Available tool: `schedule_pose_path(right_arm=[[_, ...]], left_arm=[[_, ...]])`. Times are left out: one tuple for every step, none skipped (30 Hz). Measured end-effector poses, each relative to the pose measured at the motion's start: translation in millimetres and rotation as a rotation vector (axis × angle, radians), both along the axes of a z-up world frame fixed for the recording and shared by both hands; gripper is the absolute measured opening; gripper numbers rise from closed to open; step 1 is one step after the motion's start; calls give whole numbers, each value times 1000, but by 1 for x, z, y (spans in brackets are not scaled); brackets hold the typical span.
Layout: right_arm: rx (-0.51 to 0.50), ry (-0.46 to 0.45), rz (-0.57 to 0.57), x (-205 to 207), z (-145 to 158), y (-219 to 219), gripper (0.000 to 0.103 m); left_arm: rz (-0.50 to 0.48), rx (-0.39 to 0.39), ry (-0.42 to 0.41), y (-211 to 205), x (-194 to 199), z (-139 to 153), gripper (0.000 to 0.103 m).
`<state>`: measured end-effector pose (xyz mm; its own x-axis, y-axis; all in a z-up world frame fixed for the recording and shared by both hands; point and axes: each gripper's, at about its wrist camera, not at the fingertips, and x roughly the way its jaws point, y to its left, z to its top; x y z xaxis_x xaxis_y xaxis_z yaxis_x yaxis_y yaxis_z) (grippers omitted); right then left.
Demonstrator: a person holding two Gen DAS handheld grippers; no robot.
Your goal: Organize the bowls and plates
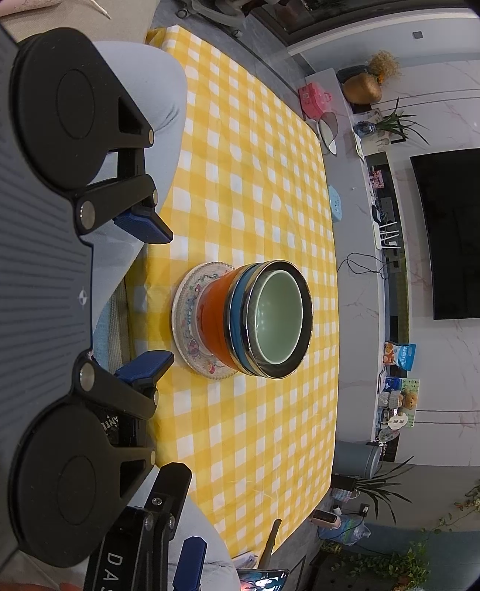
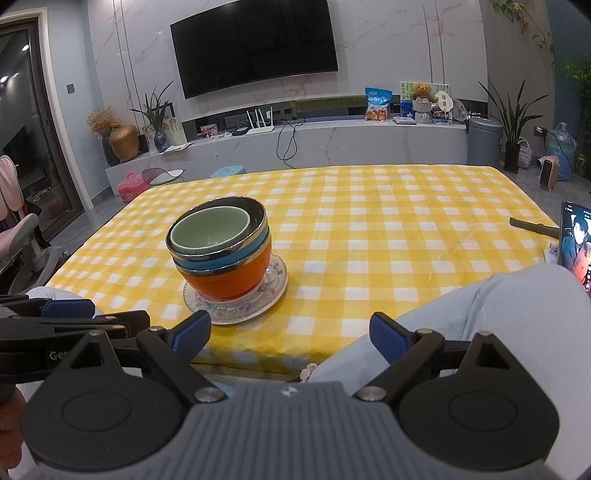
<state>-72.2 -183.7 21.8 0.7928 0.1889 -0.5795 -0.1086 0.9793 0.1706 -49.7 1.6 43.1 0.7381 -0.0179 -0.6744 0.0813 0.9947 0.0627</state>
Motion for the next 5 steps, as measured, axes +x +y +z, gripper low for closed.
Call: schedule_pose_path(right_arm=[[0,0,0,0,0,0,91],[1,1,0,0,0,0,91],[1,1,0,0,0,0,91],[1,1,0,0,0,0,91],[1,1,0,0,0,0,91]], left_arm=[[1,0,0,0,0,0,78],[2,-1,-1,0,0,0,78],[0,-1,-2,0,0,0,78],[1,-1,-1,0,0,0,78],[2,-1,-1,0,0,0,78]])
